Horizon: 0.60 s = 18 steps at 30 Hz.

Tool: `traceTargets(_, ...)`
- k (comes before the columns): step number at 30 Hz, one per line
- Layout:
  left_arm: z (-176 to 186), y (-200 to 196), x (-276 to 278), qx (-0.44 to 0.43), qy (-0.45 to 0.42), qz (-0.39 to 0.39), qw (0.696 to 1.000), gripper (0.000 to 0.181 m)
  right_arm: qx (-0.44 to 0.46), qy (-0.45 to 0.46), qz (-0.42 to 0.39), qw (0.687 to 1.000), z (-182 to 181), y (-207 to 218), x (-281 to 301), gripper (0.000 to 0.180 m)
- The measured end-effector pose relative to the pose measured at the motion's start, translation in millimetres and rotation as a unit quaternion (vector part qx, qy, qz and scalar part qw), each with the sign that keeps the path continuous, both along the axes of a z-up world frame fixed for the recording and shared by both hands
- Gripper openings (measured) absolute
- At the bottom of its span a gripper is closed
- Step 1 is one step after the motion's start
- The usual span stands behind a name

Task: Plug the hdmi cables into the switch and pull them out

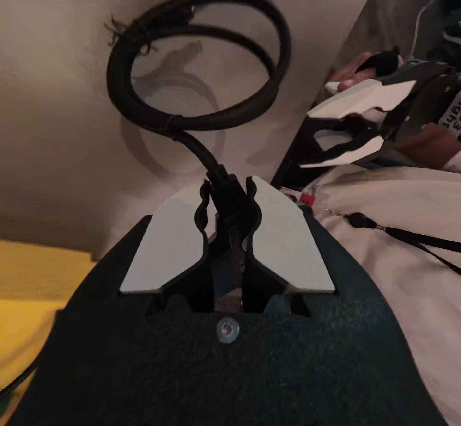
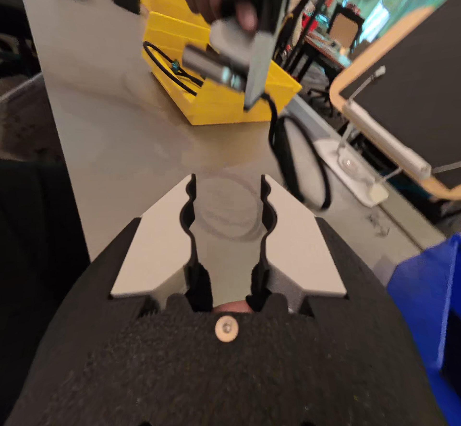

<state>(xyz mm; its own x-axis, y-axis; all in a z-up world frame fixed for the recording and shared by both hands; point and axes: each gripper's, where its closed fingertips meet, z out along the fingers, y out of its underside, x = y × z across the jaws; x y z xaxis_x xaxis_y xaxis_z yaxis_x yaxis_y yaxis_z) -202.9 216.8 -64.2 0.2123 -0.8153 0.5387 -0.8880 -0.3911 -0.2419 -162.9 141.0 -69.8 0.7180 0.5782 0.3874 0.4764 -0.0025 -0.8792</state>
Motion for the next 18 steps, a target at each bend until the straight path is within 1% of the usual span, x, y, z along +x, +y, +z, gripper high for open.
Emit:
traceTargets(2, -15, -20, 4, -0.025, 0.011, -0.017, 0.999, 0.028, 0.031, -0.02, 0.028, 0.999, 5, 7, -15, 0.051)
traceTargets(4, -24, -35, 6, -0.041, 0.016, -0.026, 0.999, 0.028, 0.036, -0.037, 0.046, 0.998, 3, 14, -25, 0.052)
traceTargets(7, -32, -51, 3, -0.044, 0.028, -0.057, 0.997, 0.028, 0.034, -0.078, 0.065, 0.994, -7, 22, -33, 0.053)
traceTargets(10, -32, -62, 4, -0.044, 0.03, -0.077, 0.996, 0.028, 0.04, -0.112, 0.076, 0.99, -20, 29, -40, 0.051)
traceTargets(11, -33, -66, 3, -0.039, 0.036, -0.088, 0.995, 0.029, 0.062, -0.114, 0.076, 0.989, -19, 32, -43, 0.047)
traceTargets(13, -35, -69, 6, -0.021, 0.04, -0.085, 0.995, 0.029, 0.107, -0.107, 0.083, 0.985, -17, 33, -46, 0.033)
traceTargets(16, -32, -68, 13, -0.003, 0.027, -0.065, 0.998, 0.03, 0.144, -0.114, 0.077, 0.98, -14, 34, -40, 0.026)
traceTargets(18, -22, -63, 16, -0.007, 0.016, -0.062, 0.998, 0.034, 0.14, -0.105, 0.071, 0.982, -9, 36, -35, 0.021)
